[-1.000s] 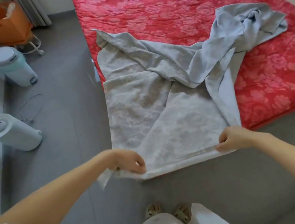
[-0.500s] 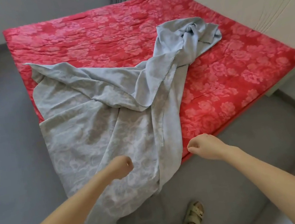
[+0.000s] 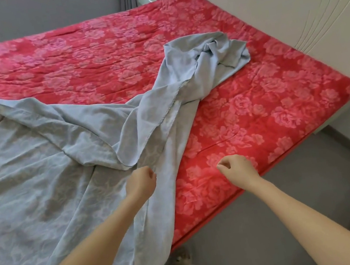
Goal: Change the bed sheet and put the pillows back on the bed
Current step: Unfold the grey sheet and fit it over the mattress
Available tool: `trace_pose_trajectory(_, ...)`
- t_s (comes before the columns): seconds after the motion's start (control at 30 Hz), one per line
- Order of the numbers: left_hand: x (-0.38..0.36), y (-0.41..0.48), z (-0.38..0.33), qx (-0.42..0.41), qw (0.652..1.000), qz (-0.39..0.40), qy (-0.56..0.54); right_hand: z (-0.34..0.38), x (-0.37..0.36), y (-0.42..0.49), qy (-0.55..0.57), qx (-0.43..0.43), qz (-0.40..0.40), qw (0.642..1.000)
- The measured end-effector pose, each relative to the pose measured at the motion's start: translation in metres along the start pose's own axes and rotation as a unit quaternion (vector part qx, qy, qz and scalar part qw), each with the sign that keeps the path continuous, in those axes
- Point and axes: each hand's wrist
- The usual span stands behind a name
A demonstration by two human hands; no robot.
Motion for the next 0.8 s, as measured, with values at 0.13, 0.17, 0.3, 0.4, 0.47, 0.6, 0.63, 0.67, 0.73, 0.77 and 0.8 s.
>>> trace_pose_trajectory(0.13,-0.002,0.064,-0.016,0.026,0.999,-0.011,0.016,-0.008,0.014,0.072,-0.002,-0.003,-0.005,1.000)
trace_pose_trajectory(0.17,-0.003,0.081,-0.019,0.036,0.999,-0.009,0.016,-0.011,0.016,0.090,-0.001,-0.004,-0.007,1.000)
trace_pose_trajectory(0.3,-0.016,0.144,-0.027,0.067,0.998,0.017,0.008,-0.018,0.022,0.161,-0.014,0.009,0.013,1.000)
trace_pose_trajectory(0.4,-0.029,0.181,-0.026,0.085,0.996,0.019,-0.008,-0.021,0.024,0.216,-0.030,0.029,0.009,0.999)
trace_pose_trajectory(0.47,-0.036,0.202,-0.025,0.100,0.995,0.005,-0.022,-0.023,0.024,0.255,-0.044,0.038,0.003,0.998)
trace_pose_trajectory(0.6,-0.052,0.240,-0.014,0.129,0.991,-0.037,-0.026,-0.024,0.016,0.340,-0.072,0.066,0.002,0.995)
trace_pose_trajectory(0.63,-0.057,0.249,-0.009,0.145,0.988,-0.045,-0.022,-0.023,0.013,0.362,-0.086,0.071,-0.005,0.994)
trace_pose_trajectory(0.67,-0.063,0.256,-0.005,0.161,0.986,-0.048,-0.010,-0.021,0.009,0.383,-0.110,0.080,-0.014,0.991)
trace_pose_trajectory(0.73,-0.074,0.269,0.002,0.176,0.982,-0.040,0.048,-0.019,-0.002,0.428,-0.172,0.106,-0.033,0.979)
trace_pose_trajectory(0.77,-0.080,0.275,0.006,0.177,0.980,-0.026,0.087,-0.018,-0.008,0.450,-0.202,0.117,-0.039,0.972)
trace_pose_trajectory(0.8,-0.084,0.281,0.007,0.183,0.974,-0.007,0.133,-0.017,-0.014,0.473,-0.230,0.127,-0.041,0.964)
Point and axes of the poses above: each hand's wrist, its own y-axis towards the middle knuckle, its own x-axis out of the back of the hand, z = x × y, and after that the axes turned 9 degrees about -y, right-handed
